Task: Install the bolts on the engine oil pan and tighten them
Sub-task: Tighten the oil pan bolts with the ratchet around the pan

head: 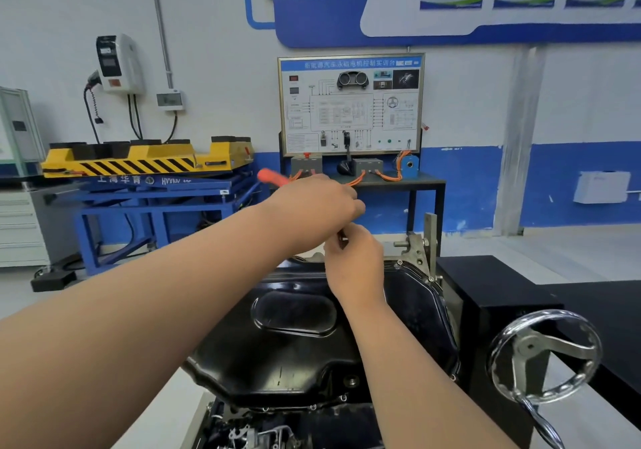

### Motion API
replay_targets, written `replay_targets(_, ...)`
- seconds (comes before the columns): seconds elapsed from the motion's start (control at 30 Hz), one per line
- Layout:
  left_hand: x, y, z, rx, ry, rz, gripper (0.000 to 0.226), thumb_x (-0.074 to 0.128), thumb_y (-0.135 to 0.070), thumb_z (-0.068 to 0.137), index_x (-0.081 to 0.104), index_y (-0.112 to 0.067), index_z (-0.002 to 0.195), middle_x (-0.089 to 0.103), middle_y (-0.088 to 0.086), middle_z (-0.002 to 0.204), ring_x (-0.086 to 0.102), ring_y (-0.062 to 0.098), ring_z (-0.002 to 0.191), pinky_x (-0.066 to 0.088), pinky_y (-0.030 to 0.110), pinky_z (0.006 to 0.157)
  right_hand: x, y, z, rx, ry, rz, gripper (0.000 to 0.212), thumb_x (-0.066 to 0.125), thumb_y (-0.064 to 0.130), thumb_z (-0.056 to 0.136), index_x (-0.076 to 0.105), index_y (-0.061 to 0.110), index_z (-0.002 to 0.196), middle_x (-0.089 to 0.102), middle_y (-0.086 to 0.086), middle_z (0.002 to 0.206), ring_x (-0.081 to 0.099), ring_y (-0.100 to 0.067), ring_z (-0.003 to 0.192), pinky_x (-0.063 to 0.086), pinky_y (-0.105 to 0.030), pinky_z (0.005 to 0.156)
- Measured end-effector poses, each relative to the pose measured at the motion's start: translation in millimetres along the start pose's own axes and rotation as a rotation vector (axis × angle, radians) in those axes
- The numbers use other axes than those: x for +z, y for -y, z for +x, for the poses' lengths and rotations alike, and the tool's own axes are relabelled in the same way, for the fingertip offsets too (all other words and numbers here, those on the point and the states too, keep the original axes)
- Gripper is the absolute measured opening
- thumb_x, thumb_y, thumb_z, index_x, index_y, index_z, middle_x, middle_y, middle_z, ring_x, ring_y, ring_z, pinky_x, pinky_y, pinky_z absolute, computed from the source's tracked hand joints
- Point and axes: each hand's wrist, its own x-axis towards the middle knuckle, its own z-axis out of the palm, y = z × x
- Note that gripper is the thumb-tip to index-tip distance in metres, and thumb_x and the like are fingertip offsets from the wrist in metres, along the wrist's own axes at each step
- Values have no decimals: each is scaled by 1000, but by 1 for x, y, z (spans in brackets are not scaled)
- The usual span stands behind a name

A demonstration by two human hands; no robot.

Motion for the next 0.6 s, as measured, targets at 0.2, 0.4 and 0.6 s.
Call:
replay_targets(0.2, 4, 1, 3, -205, 41, -103, 9, 50, -19, 94, 48, -18, 103, 52, 2, 92, 57, 24, 85, 43, 35, 60, 2, -1, 0, 0, -54, -19, 28, 53, 14, 91, 54, 23, 64, 52, 2, 64, 43, -9, 55, 30, -25, 50)
replay_targets(0.4, 2, -11, 14, -292, 3, -217, 22, 55, -10, 89, 48, -15, 109, 51, 4, 89, 56, 24, 81, 43, 34, 58, 1, -2, 1, 72, -92, 33, 39, 53, 9, 86, 41, 30, 55, 51, 1, 63, 39, -10, 55, 27, -22, 47)
replay_targets(0.6, 8, 9, 2, -110, -9, -167, 29, 51, -12, 93, 51, -21, 121, 54, -1, 112, 58, 21, 100, 46, 35, 70, 3, -4, 3, 12, -53, -23, 23, 53, 20, 94, 48, 21, 72, 54, 0, 75, 44, -9, 61, 28, -18, 51)
